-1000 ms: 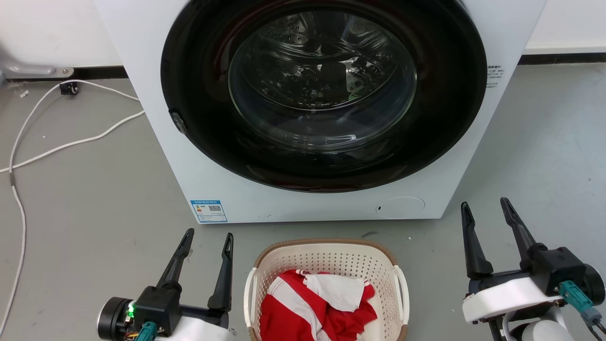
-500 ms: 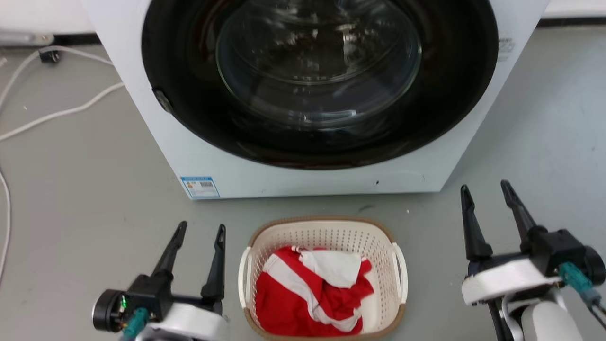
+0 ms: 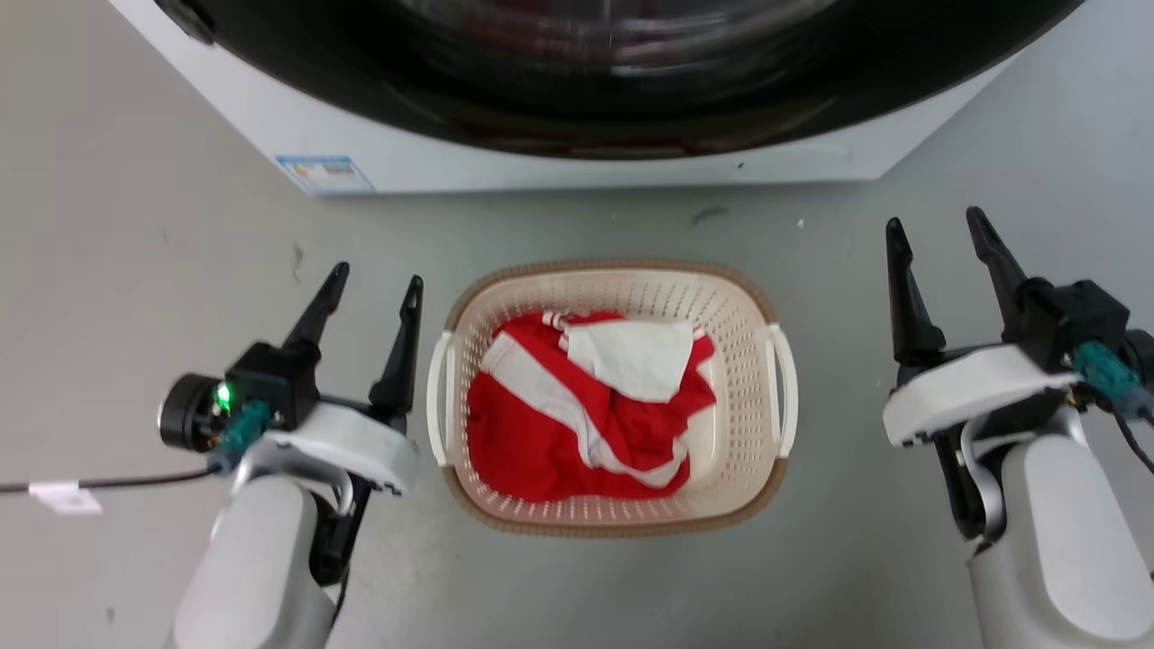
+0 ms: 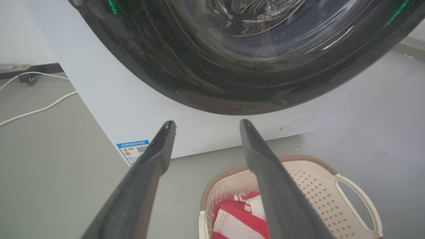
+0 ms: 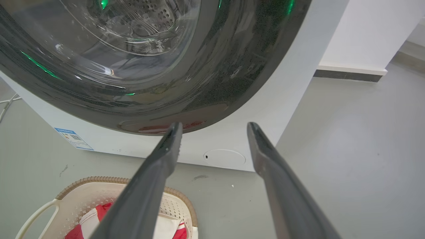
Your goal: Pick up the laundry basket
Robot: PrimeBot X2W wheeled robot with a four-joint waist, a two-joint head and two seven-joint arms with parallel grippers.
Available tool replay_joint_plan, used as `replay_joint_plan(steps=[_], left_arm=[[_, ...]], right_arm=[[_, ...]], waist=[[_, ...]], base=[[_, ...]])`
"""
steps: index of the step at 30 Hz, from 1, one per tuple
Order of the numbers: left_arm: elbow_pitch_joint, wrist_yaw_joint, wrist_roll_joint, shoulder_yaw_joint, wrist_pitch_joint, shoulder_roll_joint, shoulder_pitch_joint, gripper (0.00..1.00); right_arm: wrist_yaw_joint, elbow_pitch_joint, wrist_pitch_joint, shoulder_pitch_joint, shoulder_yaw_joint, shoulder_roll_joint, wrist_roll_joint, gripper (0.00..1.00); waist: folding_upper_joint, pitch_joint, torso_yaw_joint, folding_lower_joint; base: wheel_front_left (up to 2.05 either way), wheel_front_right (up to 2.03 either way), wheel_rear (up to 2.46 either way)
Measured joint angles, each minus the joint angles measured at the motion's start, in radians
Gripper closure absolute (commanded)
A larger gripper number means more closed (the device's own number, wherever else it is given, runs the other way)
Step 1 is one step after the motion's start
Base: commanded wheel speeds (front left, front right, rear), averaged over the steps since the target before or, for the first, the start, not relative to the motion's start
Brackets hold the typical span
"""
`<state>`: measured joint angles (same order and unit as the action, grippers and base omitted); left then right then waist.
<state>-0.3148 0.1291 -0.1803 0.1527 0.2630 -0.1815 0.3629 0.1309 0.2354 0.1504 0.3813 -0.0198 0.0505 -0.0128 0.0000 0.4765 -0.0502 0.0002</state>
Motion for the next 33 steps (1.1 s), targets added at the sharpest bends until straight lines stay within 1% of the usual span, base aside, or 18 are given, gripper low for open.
replay_joint_plan(steps=[4,9,12,17,27,31,33], left_arm=[[-0.123,0.000,-0.042,0.060,0.000,-0.042,0.086,0.00],[-0.292,0.000,-0.106,0.166,-0.003,-0.084,0.188,0.00],[-0.375,0.000,-0.152,0.236,-0.020,-0.096,0.249,0.00],[-0.482,0.000,-0.235,0.344,-0.042,-0.101,0.335,0.00],[-0.592,0.000,-0.394,0.543,-0.096,-0.120,0.463,0.00],[-0.615,0.000,-0.462,0.614,-0.146,-0.126,0.501,0.00],[-0.616,0.000,-0.489,0.650,-0.160,-0.134,0.523,0.00]], right_arm=[[0.000,0.088,-0.026,0.065,0.010,0.000,-0.023,0.00],[0.000,0.221,-0.058,0.150,0.028,0.000,-0.038,0.00],[0.000,0.308,-0.082,0.195,0.032,0.000,-0.034,0.00],[0.000,0.454,-0.119,0.267,0.039,0.000,-0.039,0.00],[0.000,0.704,-0.227,0.412,0.053,0.000,-0.042,0.00],[0.000,0.788,-0.279,0.465,0.089,0.000,-0.108,0.00],[0.000,0.821,-0.294,0.490,0.110,-0.001,-0.107,0.00]], waist=[[0.0000,0.087,0.004,0.0000],[0.0000,0.170,0.007,0.0001],[0.0000,0.209,0.009,0.0000],[0.0000,0.256,0.019,0.0000],[0.0000,0.326,0.037,0.0000],[0.0000,0.347,0.043,0.0000],[0.0000,0.359,0.044,0.0000]], base=[[0.00,0.00,0.00],[0.00,0.00,0.00],[0.00,0.00,0.00],[0.00,0.00,0.00],[0.00,0.00,0.00],[0.00,0.00,0.00],[0.00,0.00,0.00]])
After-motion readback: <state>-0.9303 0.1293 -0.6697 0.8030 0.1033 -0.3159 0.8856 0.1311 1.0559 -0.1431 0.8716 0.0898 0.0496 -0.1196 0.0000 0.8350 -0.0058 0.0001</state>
